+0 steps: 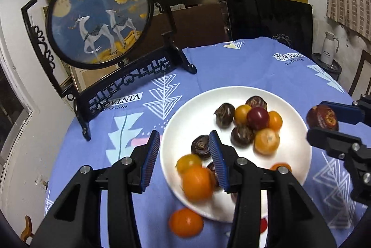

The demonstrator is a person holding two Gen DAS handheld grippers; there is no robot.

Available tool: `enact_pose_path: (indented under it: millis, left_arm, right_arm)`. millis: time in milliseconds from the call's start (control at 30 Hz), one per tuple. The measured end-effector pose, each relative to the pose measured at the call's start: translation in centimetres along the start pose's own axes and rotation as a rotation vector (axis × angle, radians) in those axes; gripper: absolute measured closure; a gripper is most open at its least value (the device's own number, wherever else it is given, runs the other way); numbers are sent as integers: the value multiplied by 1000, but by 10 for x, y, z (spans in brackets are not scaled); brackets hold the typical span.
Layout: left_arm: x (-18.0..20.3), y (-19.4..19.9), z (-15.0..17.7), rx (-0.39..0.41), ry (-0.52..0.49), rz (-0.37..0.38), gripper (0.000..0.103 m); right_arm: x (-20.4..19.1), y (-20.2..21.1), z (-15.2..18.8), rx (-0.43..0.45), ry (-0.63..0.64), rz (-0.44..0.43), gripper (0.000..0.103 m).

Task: Organize fruits
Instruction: 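Carry the orange with the left gripper while the right carries the dark fruit onto the plate, then move both grippers back to the last orange and red tomato on the cloth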

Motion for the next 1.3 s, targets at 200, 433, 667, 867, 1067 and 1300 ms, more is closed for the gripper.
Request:
enact_pose_path:
  millis: [200, 433, 667, 867, 1067, 1300]
  left_arm:
    - [16, -20, -4, -19, -38, 2, 59]
    - [18, -57, 3, -125, -46, -1, 33]
    - [-29, -47, 29, -128, 58, 33, 29]
    - [-63, -22, 75, -117, 148, 151, 15]
    - [-63, -10, 94, -46, 140, 173, 15]
    - [-36, 0, 102, 7, 0, 166, 15]
  right_arm:
    - [16, -27, -11, -18, -18, 5, 62]
    - [25, -62, -13, -82, -10, 52, 35]
    - [22, -28, 23, -31, -93, -18, 27]
    - [-11, -8, 87, -24, -138, -188, 22]
    - [-52, -13, 104, -79, -18, -219, 22]
    - [-36, -17, 105, -90, -107, -198, 22]
Point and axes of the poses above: each gripper's, at about its wrist camera, not at the fingertips, and y roughly against the way its jaws point, x to its right, z to its underside, the point moved 2 cm from there along -y, roughly the way its jaws point, and after that the axes turned 15 degrees about -z, right-handed, at the moved point
